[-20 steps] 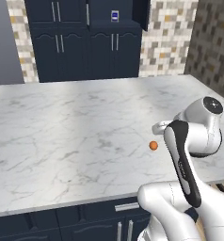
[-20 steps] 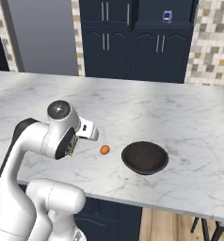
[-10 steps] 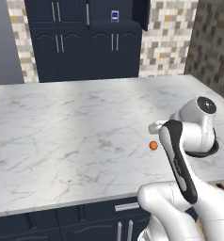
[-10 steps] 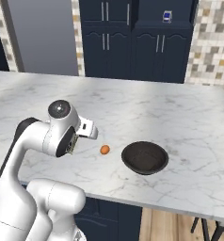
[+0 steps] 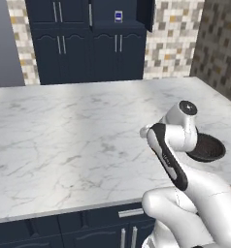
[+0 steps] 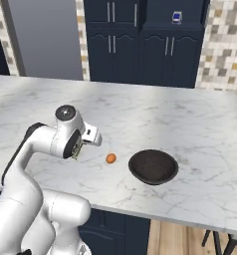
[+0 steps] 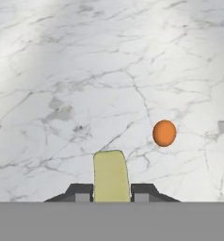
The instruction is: Pick the egg and butter from the fridge and place them by the bowl for mixing.
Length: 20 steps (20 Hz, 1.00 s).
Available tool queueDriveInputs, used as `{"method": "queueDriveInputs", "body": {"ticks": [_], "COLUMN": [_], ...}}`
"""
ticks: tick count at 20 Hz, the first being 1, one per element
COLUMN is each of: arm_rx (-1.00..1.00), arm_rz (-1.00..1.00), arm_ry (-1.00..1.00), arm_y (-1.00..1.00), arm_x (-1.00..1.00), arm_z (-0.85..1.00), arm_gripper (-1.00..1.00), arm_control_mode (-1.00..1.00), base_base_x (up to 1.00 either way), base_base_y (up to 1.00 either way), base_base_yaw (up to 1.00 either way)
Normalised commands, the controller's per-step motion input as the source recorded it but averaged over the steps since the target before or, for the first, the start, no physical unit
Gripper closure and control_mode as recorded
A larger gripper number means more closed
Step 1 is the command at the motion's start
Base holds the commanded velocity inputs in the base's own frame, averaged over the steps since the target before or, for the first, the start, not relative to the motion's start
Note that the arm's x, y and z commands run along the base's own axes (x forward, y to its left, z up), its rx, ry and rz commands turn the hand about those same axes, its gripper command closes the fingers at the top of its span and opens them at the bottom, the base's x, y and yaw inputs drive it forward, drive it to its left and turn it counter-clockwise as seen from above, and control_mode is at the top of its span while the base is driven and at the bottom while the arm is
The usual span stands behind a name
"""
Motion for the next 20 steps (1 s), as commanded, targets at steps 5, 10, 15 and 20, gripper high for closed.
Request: {"method": "queueDriveInputs", "body": {"ticks": [5,10,15,20], "arm_rx": [-0.03,-0.07,0.02,0.02], "arm_rz": [-0.07,-0.07,-0.04,-0.04], "arm_ry": [0.04,0.11,0.28,0.25], "arm_y": [0.04,-0.03,-0.10,-0.05], "arm_x": [0.45,0.17,0.17,0.13], "arm_z": [-0.52,-0.58,-0.53,-0.47], "arm_gripper": [1.00,1.00,1.00,1.00], "arm_control_mode": [-1.00,-1.00,-1.00,-1.00], "base_base_x": [0.00,0.00,0.00,0.00], "base_base_y": [0.00,0.00,0.00,0.00], "base_base_yaw": [0.00,0.00,0.00,0.00]}}
